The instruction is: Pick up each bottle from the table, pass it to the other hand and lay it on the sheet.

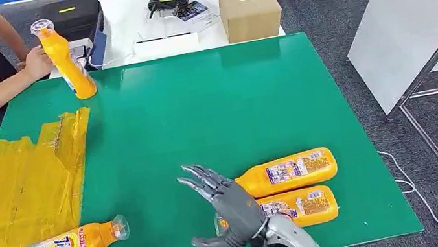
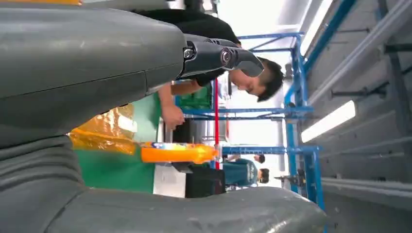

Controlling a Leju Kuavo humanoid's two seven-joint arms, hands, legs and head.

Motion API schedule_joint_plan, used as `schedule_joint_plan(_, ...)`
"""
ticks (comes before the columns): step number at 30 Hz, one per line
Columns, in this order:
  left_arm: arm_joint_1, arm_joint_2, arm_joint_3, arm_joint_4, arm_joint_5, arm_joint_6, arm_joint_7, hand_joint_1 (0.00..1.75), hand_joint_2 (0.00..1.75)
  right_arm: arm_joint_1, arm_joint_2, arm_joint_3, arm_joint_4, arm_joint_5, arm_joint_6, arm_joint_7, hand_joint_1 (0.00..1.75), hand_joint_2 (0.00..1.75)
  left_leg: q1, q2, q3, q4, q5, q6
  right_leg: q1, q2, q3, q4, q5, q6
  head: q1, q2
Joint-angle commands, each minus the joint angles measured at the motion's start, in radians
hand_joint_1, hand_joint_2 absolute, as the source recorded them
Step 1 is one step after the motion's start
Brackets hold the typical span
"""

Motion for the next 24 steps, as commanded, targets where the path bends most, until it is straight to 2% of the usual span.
schedule_joint_plan(1,0.018,-0.023,0.016,0.048,0.054,-0.033,0.003,0.0,0.0,0.15,-0.209,-0.181,-0.099,0.09,-0.023,0.084,0.0,1.75,0.0,-0.003,0.003,-0.002,0.0,0.001,0.0,-0.004,0.005,-0.003,-0.001,0.0,0.0,0.0)
schedule_joint_plan(9,0.003,-0.023,0.034,0.081,0.064,-0.062,0.003,0.0,0.0,0.149,-0.199,-0.222,-0.118,0.091,-0.012,0.095,0.0,1.75,0.0,0.002,0.002,-0.001,0.0,0.001,0.0,0.0,0.002,-0.001,0.0,-0.001,0.0,0.0)
schedule_joint_plan(24,-0.035,-0.023,0.07,0.123,0.074,-0.124,0.003,0.0,0.0,0.09,-0.281,-0.227,0.001,0.095,0.14,0.174,0.0,1.75,0.0,0.003,0.003,-0.002,0.0,0.0,0.0,0.001,0.003,-0.002,0.001,-0.001,0.0,0.0)
